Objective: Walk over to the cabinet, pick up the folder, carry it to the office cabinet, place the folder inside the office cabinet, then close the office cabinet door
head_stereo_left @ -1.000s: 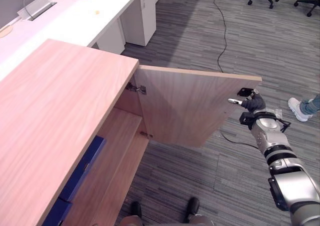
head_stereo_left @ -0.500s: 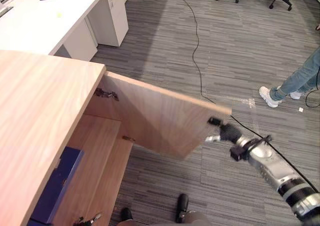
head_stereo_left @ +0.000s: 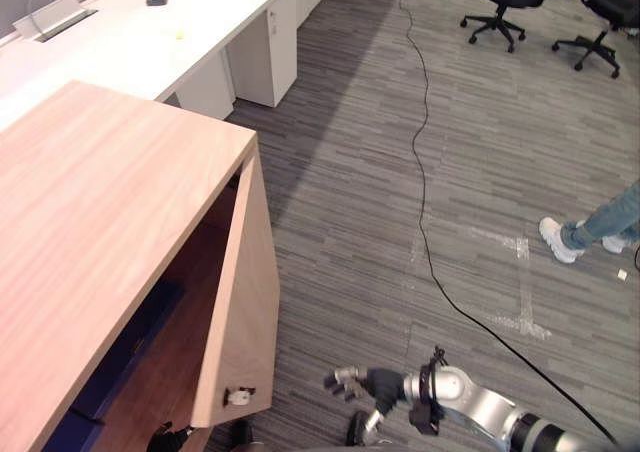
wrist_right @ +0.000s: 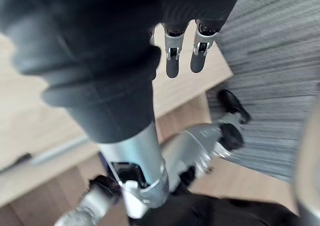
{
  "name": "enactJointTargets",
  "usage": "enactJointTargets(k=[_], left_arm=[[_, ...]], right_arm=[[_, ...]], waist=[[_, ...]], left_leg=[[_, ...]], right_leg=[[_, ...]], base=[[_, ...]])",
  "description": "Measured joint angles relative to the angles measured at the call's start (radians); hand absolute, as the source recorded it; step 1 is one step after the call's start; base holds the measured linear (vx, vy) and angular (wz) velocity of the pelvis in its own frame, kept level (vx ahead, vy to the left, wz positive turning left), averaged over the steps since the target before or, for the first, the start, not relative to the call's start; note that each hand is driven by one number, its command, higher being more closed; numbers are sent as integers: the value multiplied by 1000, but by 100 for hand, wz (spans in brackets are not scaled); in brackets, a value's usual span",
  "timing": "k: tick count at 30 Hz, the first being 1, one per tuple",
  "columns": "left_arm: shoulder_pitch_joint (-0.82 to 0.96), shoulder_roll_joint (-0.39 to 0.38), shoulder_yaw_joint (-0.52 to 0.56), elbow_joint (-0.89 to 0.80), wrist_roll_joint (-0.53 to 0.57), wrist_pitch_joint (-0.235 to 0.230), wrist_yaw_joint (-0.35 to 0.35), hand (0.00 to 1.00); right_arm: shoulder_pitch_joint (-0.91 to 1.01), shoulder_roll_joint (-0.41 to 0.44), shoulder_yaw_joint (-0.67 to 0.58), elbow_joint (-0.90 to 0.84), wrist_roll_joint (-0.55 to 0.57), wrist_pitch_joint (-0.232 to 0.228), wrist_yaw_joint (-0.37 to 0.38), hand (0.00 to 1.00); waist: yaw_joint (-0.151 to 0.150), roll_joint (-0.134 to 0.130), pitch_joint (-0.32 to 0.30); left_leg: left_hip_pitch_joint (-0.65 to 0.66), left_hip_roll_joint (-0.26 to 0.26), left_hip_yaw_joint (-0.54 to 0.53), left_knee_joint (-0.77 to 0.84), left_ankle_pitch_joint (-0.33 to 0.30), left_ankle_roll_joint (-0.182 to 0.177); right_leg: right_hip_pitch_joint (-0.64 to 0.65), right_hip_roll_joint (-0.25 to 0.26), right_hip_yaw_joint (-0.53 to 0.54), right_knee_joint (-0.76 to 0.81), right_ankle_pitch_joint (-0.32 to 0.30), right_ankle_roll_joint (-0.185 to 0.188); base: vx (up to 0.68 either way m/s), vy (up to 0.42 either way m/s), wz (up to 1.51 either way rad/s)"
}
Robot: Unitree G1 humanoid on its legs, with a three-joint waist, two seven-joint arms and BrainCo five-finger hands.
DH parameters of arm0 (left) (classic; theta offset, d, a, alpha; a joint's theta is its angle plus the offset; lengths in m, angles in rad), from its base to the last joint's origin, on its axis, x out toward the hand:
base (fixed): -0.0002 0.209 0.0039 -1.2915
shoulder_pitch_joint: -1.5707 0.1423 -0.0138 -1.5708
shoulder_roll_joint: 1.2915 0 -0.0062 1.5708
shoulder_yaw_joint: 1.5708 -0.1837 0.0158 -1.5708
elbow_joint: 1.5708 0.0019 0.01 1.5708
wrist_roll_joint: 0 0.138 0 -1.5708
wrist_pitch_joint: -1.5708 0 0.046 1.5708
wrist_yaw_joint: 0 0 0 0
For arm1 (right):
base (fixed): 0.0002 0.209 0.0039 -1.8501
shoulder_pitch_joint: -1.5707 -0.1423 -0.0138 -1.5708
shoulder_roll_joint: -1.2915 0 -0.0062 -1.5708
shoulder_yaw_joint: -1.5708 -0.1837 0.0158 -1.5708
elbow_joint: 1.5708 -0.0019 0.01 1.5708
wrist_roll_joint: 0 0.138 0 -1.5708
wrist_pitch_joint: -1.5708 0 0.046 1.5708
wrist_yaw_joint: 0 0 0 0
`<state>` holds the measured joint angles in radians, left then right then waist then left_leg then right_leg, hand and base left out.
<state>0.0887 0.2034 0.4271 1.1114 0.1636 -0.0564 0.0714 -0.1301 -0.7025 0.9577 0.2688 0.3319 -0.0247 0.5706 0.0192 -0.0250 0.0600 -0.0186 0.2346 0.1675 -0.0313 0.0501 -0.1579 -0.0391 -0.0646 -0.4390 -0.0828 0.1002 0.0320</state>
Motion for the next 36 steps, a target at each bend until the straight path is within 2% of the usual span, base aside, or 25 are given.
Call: enactJointTargets(k=[1,4,6,9,11,13,16,17,18,19,20,21,22,23,24,25,26,27,28,29,30,32,33,35,36], left_arm=[[1,0,6,0,1,0,-2,0],[5,1,31,5,1,0,-5,0],[3,5,37,19,0,0,-15,0],[1,9,68,38,-1,1,-15,0],[2,16,72,39,-3,8,-15,0],[-6,19,69,39,-15,9,-13,0],[-5,8,57,39,-60,10,-13,0],[-4,-5,41,36,-84,10,-10,0],[-7,-23,22,35,-110,10,-4,0],[-10,-35,17,35,-127,13,5,0],[-23,-59,13,35,-163,24,27,0],[-39,-76,13,35,-184,31,38,0],[-42,-74,25,28,-210,34,55,0],[-43,-77,30,25,-219,36,60,0],[-45,-88,36,16,-230,38,61,0],[-49,-98,38,15,-231,39,60,0],[-43,-109,43,5,-230,38,59,0],[-37,-119,48,-11,-228,38,58,0],[-28,-121,34,-36,-223,39,57,0],[25,-141,-31,-117,-214,43,56,0],[60,-147,-76,-169,-209,45,54,0],[196,-150,-196,-377,-212,42,4,0],[216,-151,-214,-406,-213,39,-10,0],[272,-149,-265,-456,-232,37,-69,0],[290,-139,-296,-459,-249,38,-99,0]], right_arm=[[8,-25,19,-1,-2,17,44,0],[28,-58,27,-3,-4,41,100,0],[42,-73,29,-29,-4,48,119,0],[45,-75,39,-60,-5,48,126,0],[44,-63,49,-68,-19,48,123,0],[35,-16,47,-56,-34,48,105,0],[4,145,0,115,-44,39,54,0],[-4,254,-78,272,-78,19,0,0],[-26,381,-201,463,-175,6,-92,0],[-43,443,-282,558,-235,4,-152,0],[-71,535,-465,709,-359,5,-266,0],[-84,573,-598,780,-416,6,-340,0],[-86,605,-759,850,-451,14,-429,0],[-82,609,-832,873,-447,20,-467,0],[-58,610,-960,905,-425,33,-524,0],[-31,604,-1032,913,-403,44,-549,0],[26,597,-1103,923,-389,56,-567,0],[76,603,-1145,923,-392,70,-575,0],[98,610,-1175,924,-396,75,-576,0],[118,617,-1217,922,-407,84,-580,0],[125,623,-1235,920,-415,84,-582,0],[138,636,-1290,884,-434,92,-581,0],[138,635,-1299,870,-433,92,-581,0],[137,628,-1336,841,-434,87,-581,0],[139,628,-1356,829,-436,87,-581,0]], waist=[[5,-10,-4],[16,-24,-6],[29,-29,-6],[40,-38,-6],[65,-56,-6],[88,-79,-7],[94,-92,-2],[101,-93,-2],[107,-88,1],[106,-86,4],[104,-91,8],[101,-90,23],[106,-84,37],[101,-77,39],[97,-71,49],[88,-54,55],[73,-33,59],[73,-25,58],[74,-21,60],[69,-6,65],[67,-5,69],[74,-6,75],[81,-3,77],[83,20,65],[89,31,58]], left_leg=[[-2,-3,-5,-1,3,1],[-4,-7,-20,-1,9,5],[-26,-9,-46,0,18,10],[-52,-12,-82,2,31,14],[-71,-14,-118,6,40,22],[-81,-16,-144,10,43,29],[-85,-20,-179,14,48,35],[-86,-22,-183,12,51,38],[-88,-23,-181,15,53,42],[-92,-26,-174,17,56,51],[-118,-44,-124,38,57,128],[-130,-52,-28,62,32,246],[-151,-35,124,111,-7,393],[-159,-25,177,136,-13,419],[-178,-12,252,197,4,374],[-214,-9,331,272,21,328],[-225,-34,350,247,51,286],[-208,-74,336,148,86,239],[-194,-100,337,80,107,226],[-176,-129,335,5,116,228],[-166,-144,305,-25,132,225],[-146,-194,211,-56,148,232],[-137,-207,211,-56,147,232],[-111,-242,215,-56,112,237],[-88,-263,192,-56,99,239]], right_leg=[[1,-3,-4,0,0,0],[9,-7,-18,0,1,1],[8,-10,-40,-1,-11,14],[8,-11,-79,-1,-14,14],[14,-12,-116,-1,-17,16],[25,-12,-146,-1,-21,17],[51,-12,-183,-1,-22,19],[59,-13,-191,-1,-28,17],[60,-13,-193,-1,-31,17],[59,-16,-196,0,-34,14],[54,-35,-213,3,-36,16],[51,-54,-221,18,-42,23],[48,-73,-217,36,-57,23],[50,-79,-218,38,-60,20],[60,-94,-255,42,-69,23],[65,-115,-300,69,-82,35],[84,-137,-365,103,-98,42],[103,-141,-435,109,-103,54],[114,-143,-480,116,-110,64],[138,-147,-552,149,-131,85],[153,-153,-584,164,-141,89],[221,-173,-667,191,-140,88],[240,-185,-679,202,-140,88],[294,-239,-710,289,-140,87],[310,-296,-712,384,-141,86]], base=[[7,31,16],[-20,28,15],[-76,13,30],[-61,6,42],[-53,12,52],[-30,17,49],[-23,14,34],[-66,33,24],[-61,29,14],[-73,54,22],[-44,68,38],[-57,116,58],[-20,81,66],[13,53,90],[86,64,112],[151,121,169],[218,163,192],[205,129,192],[219,122,178],[160,102,148],[181,115,169],[149,97,150],[121,116,124],[136,194,106],[168,251,90]])
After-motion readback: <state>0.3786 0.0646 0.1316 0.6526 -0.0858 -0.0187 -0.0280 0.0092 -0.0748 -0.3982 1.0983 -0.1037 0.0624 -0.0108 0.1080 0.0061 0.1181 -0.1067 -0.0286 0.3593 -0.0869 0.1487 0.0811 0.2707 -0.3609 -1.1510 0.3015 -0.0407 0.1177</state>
